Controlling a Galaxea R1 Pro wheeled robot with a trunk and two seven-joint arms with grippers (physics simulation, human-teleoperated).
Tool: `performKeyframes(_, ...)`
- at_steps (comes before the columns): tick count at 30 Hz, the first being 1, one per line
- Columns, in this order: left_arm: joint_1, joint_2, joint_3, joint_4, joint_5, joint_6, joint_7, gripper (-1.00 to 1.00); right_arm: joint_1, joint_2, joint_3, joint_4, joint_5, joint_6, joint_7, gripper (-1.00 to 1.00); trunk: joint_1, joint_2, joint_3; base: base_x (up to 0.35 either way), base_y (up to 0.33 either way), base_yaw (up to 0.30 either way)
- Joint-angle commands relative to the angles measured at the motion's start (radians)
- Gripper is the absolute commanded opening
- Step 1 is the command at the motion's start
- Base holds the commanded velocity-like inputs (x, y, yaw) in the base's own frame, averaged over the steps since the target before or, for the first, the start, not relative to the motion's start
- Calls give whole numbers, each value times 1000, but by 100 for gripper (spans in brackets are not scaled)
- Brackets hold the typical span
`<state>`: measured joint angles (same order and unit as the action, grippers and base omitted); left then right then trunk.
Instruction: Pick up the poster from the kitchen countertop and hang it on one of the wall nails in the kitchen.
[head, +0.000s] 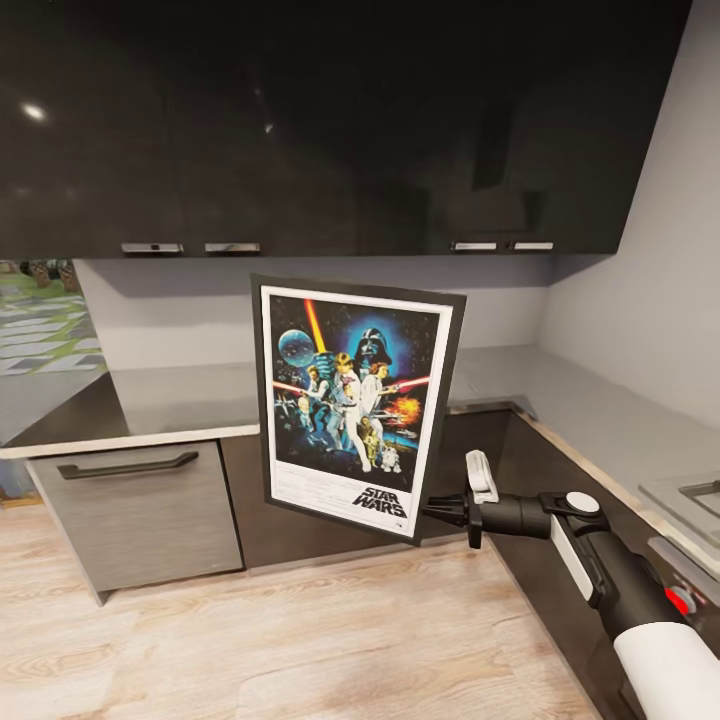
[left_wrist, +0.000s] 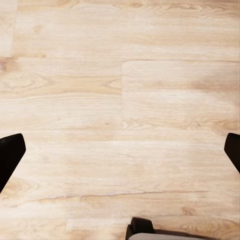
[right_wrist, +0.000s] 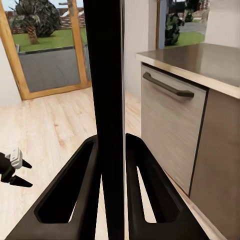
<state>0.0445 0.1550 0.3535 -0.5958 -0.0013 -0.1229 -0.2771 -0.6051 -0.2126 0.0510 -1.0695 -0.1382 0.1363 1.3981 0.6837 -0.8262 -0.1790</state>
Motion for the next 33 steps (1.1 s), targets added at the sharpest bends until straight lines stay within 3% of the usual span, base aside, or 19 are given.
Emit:
performKeyframes(1, 0, -1, 4, -1, 0, -1, -6, 100, -1, -1, 3, 1, -8, 14, 3, -100, -4, 6, 2, 0, 0, 0)
performKeyframes(33, 0, -2, 3, 1, 0, 0, -5, 100, -1, 1, 3, 8, -8, 14, 2, -100, -126, 230, 102, 0, 0, 0)
